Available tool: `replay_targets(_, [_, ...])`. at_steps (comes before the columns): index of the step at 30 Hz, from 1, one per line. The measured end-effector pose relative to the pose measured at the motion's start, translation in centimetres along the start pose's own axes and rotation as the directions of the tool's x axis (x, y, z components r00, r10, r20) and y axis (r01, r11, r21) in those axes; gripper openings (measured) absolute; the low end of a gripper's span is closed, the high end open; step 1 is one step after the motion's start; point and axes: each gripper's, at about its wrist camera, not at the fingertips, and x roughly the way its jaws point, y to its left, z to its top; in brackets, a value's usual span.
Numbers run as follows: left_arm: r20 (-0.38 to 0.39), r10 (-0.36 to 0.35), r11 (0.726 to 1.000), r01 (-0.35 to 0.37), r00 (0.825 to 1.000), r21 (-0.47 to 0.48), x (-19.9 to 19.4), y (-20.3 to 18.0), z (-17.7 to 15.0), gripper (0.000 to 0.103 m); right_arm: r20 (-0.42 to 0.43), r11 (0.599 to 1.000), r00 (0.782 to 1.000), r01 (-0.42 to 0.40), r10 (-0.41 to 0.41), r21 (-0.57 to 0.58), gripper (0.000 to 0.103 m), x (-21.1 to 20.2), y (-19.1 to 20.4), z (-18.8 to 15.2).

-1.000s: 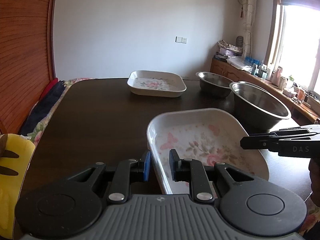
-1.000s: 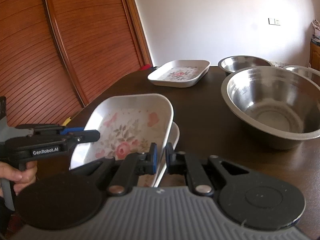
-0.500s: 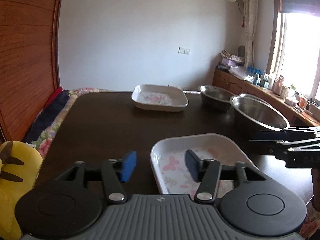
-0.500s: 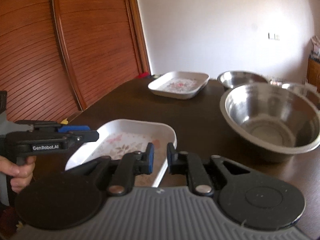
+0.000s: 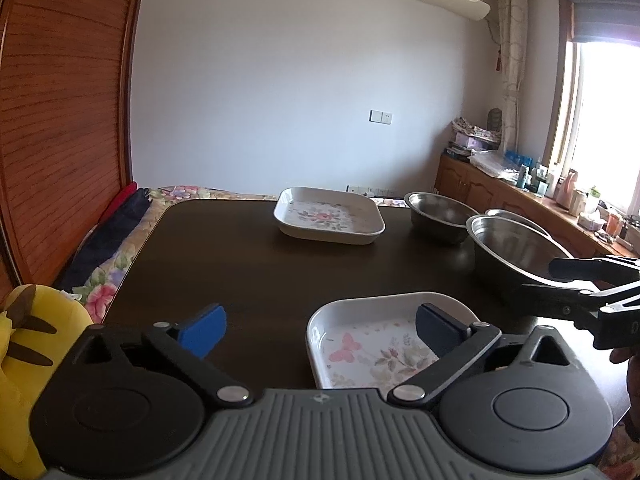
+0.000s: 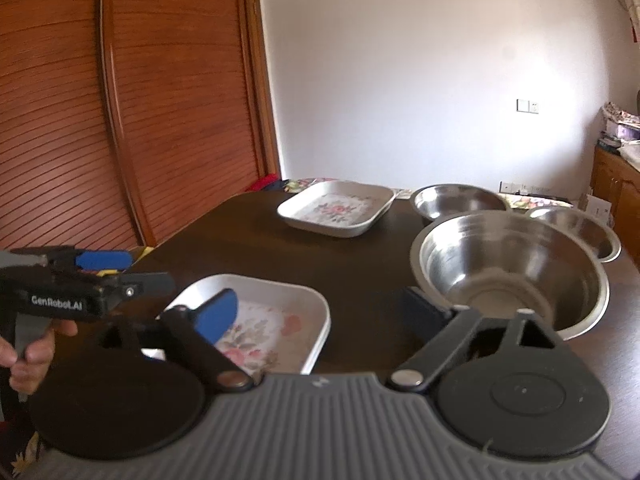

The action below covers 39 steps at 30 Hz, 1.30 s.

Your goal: Organize plates and bowls

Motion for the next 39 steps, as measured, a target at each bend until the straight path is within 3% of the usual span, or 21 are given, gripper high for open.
replay_targets(3, [-0.006,-0.006,1.0,0.006,1.0,-0.007,0.1,0.1,0.2,0.103,0.005,0.999,1.0,0.031,-0.031,-0.013,0.103,-0.1,0.1,0.1])
replay_targets(13, [0.006,-0.045,0.998,0.044,0.999,0.033,0.3,0.2,1.5,0.103,0.036,1.0,0.999,0.007,-0.006,-0.025,0.103,-0.2,0.1,1.4])
replay_targets(23, [-0.005,-0.076,0.996,0.076,0.997,0.055,3.2,1.1,5.5,0.103,0.04,0.999,0.998,-0.037,0.038,-0.032,0.103,2.4,-0.6,6.0])
replay_targets(26, [-0.026,-0.078,0.995,0.079,0.997,0.06,5.0,1.7,6.9,0.103,0.023,0.998,0.999,-0.042,0.044,-0.053,0.088,3.8,-0.2,7.6])
replay_targets(39, [-0.111,-0.033,0.995,0.044,0.993,0.094,13.3,3.3,10.4,0.089,-0.127,0.993,0.987,-0.108,0.102,-0.04,0.057,11.0,-0.3,10.3])
